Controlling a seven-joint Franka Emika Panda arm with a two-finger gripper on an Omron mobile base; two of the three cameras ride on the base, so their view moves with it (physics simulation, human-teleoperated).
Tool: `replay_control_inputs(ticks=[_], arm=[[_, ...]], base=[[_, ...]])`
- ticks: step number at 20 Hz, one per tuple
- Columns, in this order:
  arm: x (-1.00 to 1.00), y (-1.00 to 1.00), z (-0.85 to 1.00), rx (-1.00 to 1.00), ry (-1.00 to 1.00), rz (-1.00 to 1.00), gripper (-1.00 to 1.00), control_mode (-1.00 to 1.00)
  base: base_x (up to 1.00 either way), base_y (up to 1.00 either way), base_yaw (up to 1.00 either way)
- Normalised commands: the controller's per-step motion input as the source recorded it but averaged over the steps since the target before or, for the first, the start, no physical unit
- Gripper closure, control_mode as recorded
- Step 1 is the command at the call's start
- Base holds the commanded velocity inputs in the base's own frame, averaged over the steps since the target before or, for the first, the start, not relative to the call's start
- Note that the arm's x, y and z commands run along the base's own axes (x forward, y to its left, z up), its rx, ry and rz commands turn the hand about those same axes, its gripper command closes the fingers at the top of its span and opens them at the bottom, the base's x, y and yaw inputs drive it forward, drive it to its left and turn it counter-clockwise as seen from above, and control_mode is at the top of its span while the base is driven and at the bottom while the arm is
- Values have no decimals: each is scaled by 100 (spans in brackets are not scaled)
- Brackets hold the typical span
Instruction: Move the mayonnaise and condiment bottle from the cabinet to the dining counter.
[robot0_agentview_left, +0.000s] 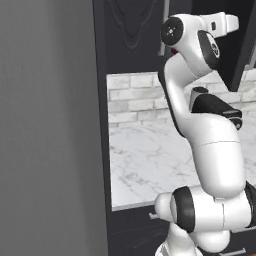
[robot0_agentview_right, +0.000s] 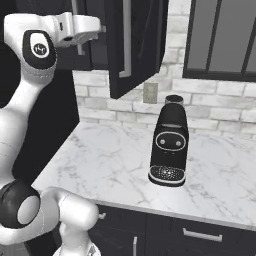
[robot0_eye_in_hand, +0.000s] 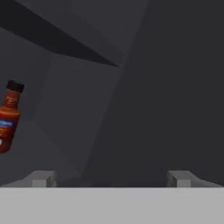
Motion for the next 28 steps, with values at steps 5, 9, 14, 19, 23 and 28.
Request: replay_control_inputs(ticks=[5,9,14,19,23,28], arm=[[10,-57,0,1,6,-43,-100,-100],[-1,-71,0,3,0,-39,-100,-100],[-26,-86,0,6,0,-35,-100,-100],[-34,-87,0,8,0,-25,-100,-100],[-45,-53,0,6,-5,-11,-100,-100],[-87,48,-31,0,-34,14,-100,-100]], base=[[0,0,0],[0,0,0],[0,0,0],[0,0,0],[0,0,0],[0,0,0]])
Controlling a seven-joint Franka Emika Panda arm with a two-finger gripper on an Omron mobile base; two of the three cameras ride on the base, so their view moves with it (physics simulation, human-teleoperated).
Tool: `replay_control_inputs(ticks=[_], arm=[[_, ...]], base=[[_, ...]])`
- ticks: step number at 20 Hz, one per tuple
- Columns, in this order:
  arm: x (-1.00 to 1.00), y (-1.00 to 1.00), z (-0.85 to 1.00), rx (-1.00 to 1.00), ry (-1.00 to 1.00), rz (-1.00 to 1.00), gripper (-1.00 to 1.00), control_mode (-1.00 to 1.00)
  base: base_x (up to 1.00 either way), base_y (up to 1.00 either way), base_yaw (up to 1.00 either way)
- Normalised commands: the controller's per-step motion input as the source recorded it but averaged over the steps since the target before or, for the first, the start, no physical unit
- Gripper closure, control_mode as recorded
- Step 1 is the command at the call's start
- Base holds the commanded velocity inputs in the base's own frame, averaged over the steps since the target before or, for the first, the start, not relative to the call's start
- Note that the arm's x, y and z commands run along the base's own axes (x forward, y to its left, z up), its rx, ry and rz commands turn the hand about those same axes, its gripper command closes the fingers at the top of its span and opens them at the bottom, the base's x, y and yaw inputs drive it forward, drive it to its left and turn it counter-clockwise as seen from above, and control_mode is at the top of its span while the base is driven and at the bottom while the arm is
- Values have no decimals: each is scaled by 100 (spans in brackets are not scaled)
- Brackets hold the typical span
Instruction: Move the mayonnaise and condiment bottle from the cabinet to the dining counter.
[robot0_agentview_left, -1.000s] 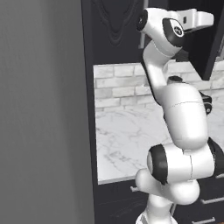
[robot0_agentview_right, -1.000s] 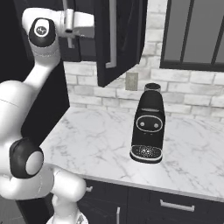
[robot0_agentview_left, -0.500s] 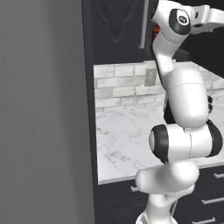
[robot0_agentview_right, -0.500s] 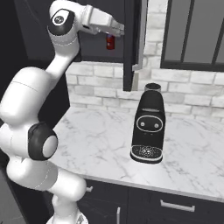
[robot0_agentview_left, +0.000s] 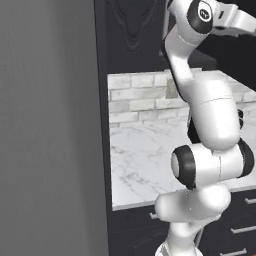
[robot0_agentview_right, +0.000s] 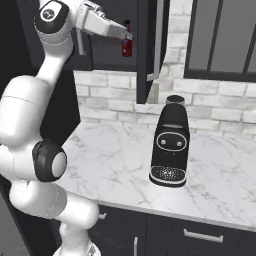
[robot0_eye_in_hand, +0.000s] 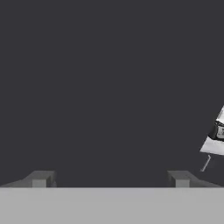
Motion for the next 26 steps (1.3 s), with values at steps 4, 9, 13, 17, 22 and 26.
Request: replay_control_inputs(ticks=[4,9,13,17,22,26], arm=[[-81,79,-47,-1,-47,33,-100,-100],[-45,75,-36,-5,-46,41,-100,-100],[-1,44,-2,-8,-41,46,-100,-100],[9,22,0,-9,-32,42,-100,-100],[44,28,0,-15,-17,26,-100,-100],[51,41,0,-22,-7,7,-100,-100]], base=[[0,0,0],[0,0,0],[0,0,0],[0,0,0],[0,0,0],[0,0,0]])
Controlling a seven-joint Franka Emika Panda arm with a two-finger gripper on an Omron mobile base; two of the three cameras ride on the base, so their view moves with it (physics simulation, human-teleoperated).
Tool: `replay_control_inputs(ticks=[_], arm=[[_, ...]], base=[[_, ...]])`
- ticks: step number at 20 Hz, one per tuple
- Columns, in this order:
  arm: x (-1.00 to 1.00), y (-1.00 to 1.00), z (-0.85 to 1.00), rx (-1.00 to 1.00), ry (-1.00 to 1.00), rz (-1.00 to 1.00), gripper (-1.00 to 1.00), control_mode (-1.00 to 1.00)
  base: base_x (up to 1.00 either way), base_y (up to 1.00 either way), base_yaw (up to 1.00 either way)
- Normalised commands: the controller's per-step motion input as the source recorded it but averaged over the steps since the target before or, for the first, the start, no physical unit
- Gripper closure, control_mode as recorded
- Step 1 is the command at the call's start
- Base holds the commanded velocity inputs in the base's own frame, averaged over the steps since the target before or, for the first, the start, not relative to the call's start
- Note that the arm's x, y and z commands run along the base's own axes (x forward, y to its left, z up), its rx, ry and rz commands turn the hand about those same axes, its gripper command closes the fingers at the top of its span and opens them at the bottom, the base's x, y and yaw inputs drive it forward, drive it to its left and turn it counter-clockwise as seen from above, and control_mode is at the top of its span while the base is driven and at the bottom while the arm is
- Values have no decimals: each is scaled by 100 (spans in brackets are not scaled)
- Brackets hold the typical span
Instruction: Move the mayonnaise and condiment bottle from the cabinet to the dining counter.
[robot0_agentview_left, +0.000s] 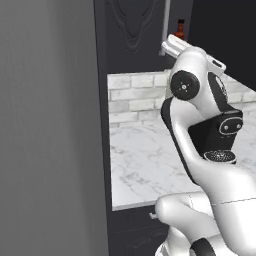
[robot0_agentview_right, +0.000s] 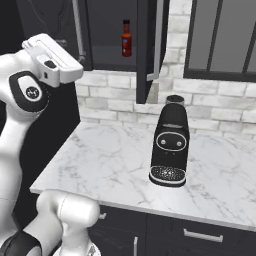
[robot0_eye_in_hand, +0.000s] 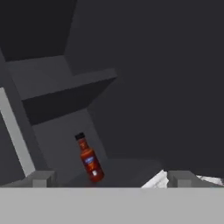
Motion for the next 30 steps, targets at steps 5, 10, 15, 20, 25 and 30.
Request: replay_control_inputs(ticks=[5,10,15,20,25,30], arm=[[54,33,2,-25,-1,0,-100,-100],[37,12,4,-21,0,0,-100,-100],[27,0,0,-4,-5,9,-100,-100],[30,0,0,0,-3,19,-100,-100],[36,0,0,0,-2,15,-100,-100],[40,7,5,0,0,5,-100,-100]], base=[[0,0,0],[0,0,0],[0,0,0],[0,0,0],[0,0,0],[0,0,0]])
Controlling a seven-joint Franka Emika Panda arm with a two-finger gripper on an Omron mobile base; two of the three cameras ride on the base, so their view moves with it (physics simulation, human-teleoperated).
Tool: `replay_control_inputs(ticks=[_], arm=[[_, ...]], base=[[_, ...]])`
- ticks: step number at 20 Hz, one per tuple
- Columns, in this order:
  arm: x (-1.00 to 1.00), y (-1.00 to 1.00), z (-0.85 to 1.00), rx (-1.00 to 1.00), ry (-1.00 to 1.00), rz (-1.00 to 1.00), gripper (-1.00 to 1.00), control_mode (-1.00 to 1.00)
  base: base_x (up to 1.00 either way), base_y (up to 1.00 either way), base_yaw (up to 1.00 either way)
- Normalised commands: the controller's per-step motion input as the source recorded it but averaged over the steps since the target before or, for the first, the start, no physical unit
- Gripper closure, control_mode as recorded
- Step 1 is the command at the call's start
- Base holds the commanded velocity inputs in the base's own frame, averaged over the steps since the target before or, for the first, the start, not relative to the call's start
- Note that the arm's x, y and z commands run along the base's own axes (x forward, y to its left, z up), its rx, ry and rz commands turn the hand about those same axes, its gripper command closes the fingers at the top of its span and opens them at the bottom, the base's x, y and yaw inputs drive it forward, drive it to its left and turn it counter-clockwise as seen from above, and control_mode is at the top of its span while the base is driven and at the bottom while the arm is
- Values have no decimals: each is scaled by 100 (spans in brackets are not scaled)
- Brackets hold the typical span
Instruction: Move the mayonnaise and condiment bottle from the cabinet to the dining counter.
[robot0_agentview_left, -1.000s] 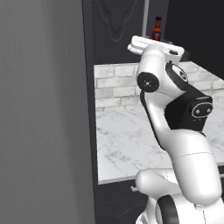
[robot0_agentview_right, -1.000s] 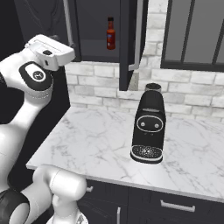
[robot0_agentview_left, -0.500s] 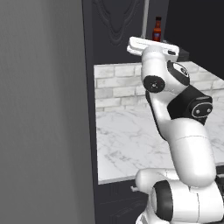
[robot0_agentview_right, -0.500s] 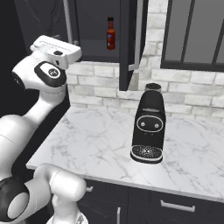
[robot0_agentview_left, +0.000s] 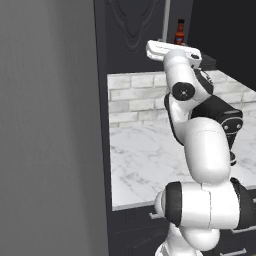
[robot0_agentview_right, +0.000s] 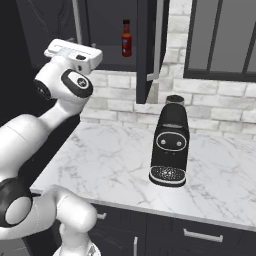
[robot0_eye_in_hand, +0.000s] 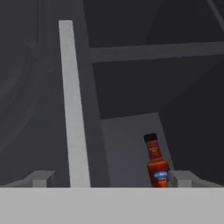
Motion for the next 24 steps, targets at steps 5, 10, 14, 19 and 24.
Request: replay_control_inputs(ticks=[5,10,14,19,24], arm=[[38,20,1,-1,0,3,-100,-100],[46,9,6,0,0,4,-100,-100],[42,0,10,0,0,4,-100,-100],[47,7,8,0,2,4,100,-100],[46,16,13,-2,9,10,100,-100]], base=[[0,0,0],[0,0,0],[0,0,0],[0,0,0],[0,0,0]])
